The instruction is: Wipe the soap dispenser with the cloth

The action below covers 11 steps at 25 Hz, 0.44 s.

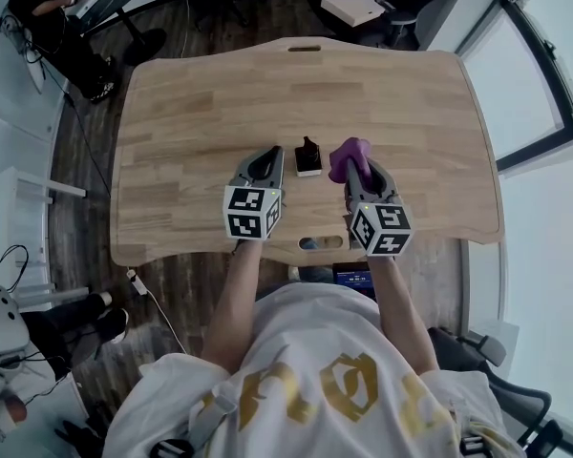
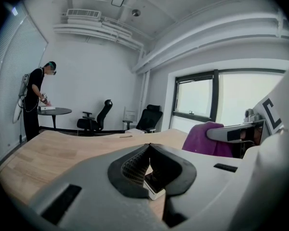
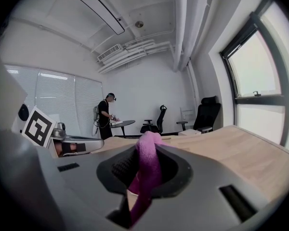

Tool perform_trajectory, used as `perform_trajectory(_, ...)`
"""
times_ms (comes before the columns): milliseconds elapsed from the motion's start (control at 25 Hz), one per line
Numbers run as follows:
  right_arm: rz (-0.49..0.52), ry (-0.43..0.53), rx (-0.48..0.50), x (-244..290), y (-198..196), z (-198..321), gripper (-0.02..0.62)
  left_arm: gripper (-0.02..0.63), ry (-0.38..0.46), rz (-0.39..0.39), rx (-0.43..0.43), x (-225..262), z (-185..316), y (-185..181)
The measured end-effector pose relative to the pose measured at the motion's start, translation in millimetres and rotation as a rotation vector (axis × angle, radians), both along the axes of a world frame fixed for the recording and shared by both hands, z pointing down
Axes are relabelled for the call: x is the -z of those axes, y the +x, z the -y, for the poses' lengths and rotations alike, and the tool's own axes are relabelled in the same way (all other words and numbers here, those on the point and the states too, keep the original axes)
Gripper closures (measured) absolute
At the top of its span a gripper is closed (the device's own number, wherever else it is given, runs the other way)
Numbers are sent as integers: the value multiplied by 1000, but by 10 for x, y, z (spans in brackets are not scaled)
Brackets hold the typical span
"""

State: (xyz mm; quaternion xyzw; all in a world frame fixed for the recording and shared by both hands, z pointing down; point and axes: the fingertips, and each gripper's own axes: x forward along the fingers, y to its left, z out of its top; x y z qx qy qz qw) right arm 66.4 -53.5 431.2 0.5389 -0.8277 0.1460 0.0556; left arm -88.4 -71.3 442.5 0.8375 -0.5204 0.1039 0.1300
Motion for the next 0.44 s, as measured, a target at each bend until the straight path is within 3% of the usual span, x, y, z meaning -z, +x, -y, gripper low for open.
perform_trajectory(440, 3, -8, 14, 7, -50, -41, 543, 597, 12, 2, 6, 61, -41, -31)
